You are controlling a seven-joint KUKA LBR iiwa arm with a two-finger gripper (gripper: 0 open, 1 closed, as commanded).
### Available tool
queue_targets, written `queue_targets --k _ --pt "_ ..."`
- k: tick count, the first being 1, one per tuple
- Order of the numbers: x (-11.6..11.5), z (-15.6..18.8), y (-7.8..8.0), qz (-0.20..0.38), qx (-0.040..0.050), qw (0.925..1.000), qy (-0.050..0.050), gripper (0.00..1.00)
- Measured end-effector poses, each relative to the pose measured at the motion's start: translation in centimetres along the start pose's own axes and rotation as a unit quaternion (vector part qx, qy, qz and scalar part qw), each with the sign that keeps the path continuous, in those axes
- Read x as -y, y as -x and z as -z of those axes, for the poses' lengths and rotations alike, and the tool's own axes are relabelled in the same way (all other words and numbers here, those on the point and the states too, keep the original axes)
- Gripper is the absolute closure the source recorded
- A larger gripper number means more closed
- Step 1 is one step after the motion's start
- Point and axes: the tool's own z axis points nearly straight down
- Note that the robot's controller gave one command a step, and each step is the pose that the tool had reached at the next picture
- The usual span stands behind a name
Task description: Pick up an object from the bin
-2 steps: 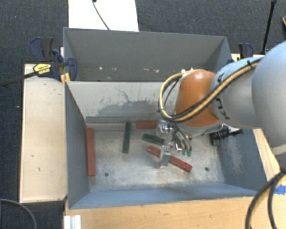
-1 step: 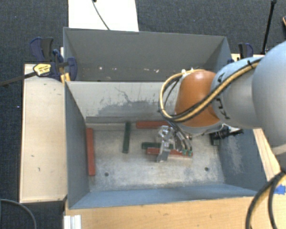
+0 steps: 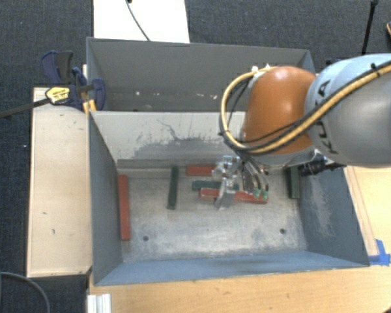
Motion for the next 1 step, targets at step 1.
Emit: queue_targets --k 1 --pt "-0.19 12.54 1.40 0.007 0.0016 1.0000 0.000 1.00"
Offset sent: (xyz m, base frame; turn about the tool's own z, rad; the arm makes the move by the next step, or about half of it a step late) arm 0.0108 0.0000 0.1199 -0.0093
